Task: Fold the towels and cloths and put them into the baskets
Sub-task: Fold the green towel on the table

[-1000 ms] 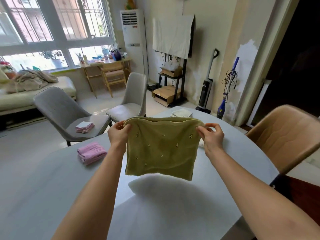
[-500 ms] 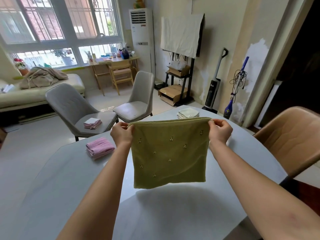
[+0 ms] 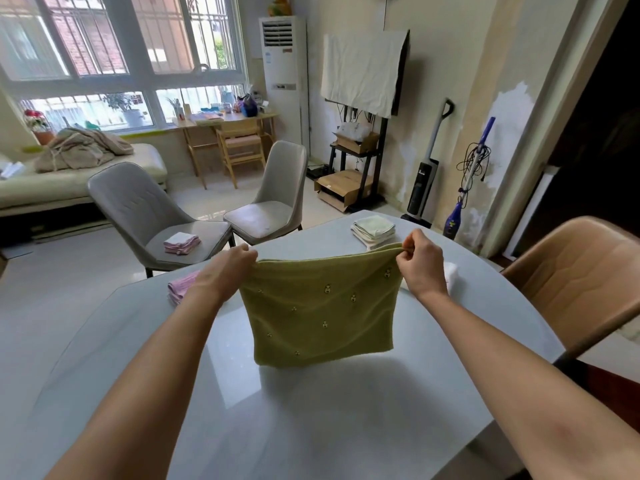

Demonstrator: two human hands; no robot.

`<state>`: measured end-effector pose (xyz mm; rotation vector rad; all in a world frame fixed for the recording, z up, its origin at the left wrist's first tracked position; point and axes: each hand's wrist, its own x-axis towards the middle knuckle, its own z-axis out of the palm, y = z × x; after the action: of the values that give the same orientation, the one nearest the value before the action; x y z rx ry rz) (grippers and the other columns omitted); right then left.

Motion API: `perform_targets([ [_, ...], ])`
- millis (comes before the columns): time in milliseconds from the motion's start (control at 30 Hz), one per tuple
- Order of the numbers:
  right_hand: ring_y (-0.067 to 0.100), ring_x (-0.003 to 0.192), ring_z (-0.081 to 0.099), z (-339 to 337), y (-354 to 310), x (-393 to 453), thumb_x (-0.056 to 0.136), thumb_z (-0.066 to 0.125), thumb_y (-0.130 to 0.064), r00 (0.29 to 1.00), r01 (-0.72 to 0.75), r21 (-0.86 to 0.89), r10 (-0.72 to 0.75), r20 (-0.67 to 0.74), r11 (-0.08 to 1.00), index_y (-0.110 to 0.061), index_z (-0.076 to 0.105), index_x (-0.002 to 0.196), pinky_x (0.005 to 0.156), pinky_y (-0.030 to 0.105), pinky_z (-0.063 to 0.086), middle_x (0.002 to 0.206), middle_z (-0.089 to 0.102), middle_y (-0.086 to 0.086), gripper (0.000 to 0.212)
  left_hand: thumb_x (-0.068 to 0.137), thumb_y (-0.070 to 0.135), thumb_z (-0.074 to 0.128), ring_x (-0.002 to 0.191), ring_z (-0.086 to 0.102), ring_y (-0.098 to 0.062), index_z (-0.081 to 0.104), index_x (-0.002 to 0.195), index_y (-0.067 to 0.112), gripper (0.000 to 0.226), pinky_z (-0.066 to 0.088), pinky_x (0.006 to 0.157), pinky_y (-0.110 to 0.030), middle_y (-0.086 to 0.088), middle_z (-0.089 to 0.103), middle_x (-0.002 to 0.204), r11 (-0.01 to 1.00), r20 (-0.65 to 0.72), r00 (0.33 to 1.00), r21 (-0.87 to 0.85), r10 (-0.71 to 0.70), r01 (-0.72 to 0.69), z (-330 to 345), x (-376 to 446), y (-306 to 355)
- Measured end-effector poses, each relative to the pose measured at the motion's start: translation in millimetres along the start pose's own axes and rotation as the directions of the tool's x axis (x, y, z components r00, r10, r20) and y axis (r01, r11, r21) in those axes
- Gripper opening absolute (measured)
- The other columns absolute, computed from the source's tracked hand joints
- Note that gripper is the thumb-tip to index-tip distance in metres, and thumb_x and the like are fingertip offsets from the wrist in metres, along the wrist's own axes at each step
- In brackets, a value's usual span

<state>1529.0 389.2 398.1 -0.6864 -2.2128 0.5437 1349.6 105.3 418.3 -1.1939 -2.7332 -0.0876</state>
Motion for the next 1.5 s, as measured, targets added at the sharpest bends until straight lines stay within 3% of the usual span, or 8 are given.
perform_targets([
  [433,0.026,0.099,0.053,10.8,-12.4,19.2,0.092,0.040,0.009,0.962,0.236,-0.194,-0.201,0.185,0.952,-0.004,0.063,0.101,0.081,0.034,0.048,0.105,0.057,0.012,0.027,0.089,-0.004,0.052,0.094,0.064,-0.042,0.065,0.102,-0.007,0.018,0.049,0.076,-0.043,-0.025,0.065,0.104,0.946,-0.042,0.945,-0.027,-0.324,0.323,-23.1,9.9,11.7],
  [700,0.021,0.096,0.049,-5.5,-10.9,17.8,0.087,0.058,-0.007,0.967,0.202,-0.248,-0.153,0.204,0.947,-0.006,0.067,0.100,0.072,0.029,0.047,0.101,0.054,0.007,0.016,0.085,-0.011,0.050,0.082,0.066,-0.034,0.068,0.092,0.003,0.024,0.048,0.065,-0.037,-0.018,0.067,0.089,0.988,-0.053,0.991,0.089,-0.124,0.128,-27.1,1.8,29.7],
  [833,0.022,0.077,0.058,-20.0,-16.4,17.2,0.086,0.058,-0.019,0.949,0.162,-0.226,-0.089,0.301,0.961,-0.019,0.069,0.087,0.063,0.028,0.044,0.083,0.065,0.003,0.011,0.079,-0.004,0.051,0.066,0.053,-0.024,0.070,0.080,0.000,0.019,0.037,0.054,-0.024,-0.004,0.049,0.060,0.992,0.151,0.983,-0.053,-0.103,0.113,-38.2,-4.4,40.4],
  [967,0.019,0.053,0.042,-32.8,-17.1,22.3,0.077,0.053,-0.011,0.927,-0.131,0.049,0.105,0.360,0.990,-0.020,0.047,0.049,0.055,0.028,0.035,0.049,0.043,-0.001,0.029,0.081,0.021,0.061,0.069,0.067,-0.017,0.071,0.077,0.011,0.015,0.053,0.066,-0.022,0.000,0.069,0.073,0.888,0.588,0.807,-0.337,-0.061,0.313,-50.6,-9.4,41.8],
  [1033,0.015,0.054,0.039,-37.3,-19.4,24.0,0.080,0.049,-0.008,0.815,-0.263,0.114,0.158,0.558,0.958,-0.017,0.046,0.053,0.052,0.026,0.033,0.053,0.041,0.000,0.029,0.082,0.038,0.071,0.079,0.071,-0.021,0.070,0.088,0.012,0.027,0.058,0.084,-0.033,-0.005,0.073,0.091,0.821,0.765,0.643,-0.342,-0.040,0.458,-51.4,-7.6,43.4],
  [1133,0.012,0.057,0.040,-38.3,-15.1,26.3,0.085,0.048,-0.011,0.660,-0.323,0.021,0.209,0.722,0.946,-0.016,0.046,0.064,0.054,0.022,0.033,0.061,0.042,0.001,0.022,0.083,0.048,0.069,0.075,0.070,-0.020,0.064,0.111,0.008,0.050,0.060,0.077,-0.030,-0.005,0.067,0.105,0.855,0.809,0.582,-0.246,-0.079,0.457,-43.0,-0.7,48.6],
  [1300,0.015,0.067,0.047,-2.1,12.7,18.9,0.085,0.055,-0.032,0.563,0.054,-0.242,0.170,0.809,0.969,-0.017,0.049,0.070,0.061,0.029,0.034,0.070,0.049,0.002,0.021,0.097,0.044,0.050,0.073,0.071,-0.027,0.061,0.114,0.002,0.047,0.058,0.052,-0.028,-0.014,0.064,0.112,0.886,0.776,0.616,-0.181,-0.138,0.427,13.5,2.9,55.4],
  [1500,0.024,0.077,0.059,70.9,50.6,-10.9,0.085,0.048,-0.008,0.697,0.296,-0.458,0.139,0.704,0.839,-0.020,0.054,0.069,0.062,0.030,0.039,0.077,0.059,0.002,0.021,0.089,0.000,0.044,0.086,0.061,-0.033,0.057,0.086,0.003,0.013,0.042,0.067,-0.030,-0.020,0.061,0.105,0.867,0.565,0.757,-0.137,-0.329,0.479,110.2,7.1,57.6],
])
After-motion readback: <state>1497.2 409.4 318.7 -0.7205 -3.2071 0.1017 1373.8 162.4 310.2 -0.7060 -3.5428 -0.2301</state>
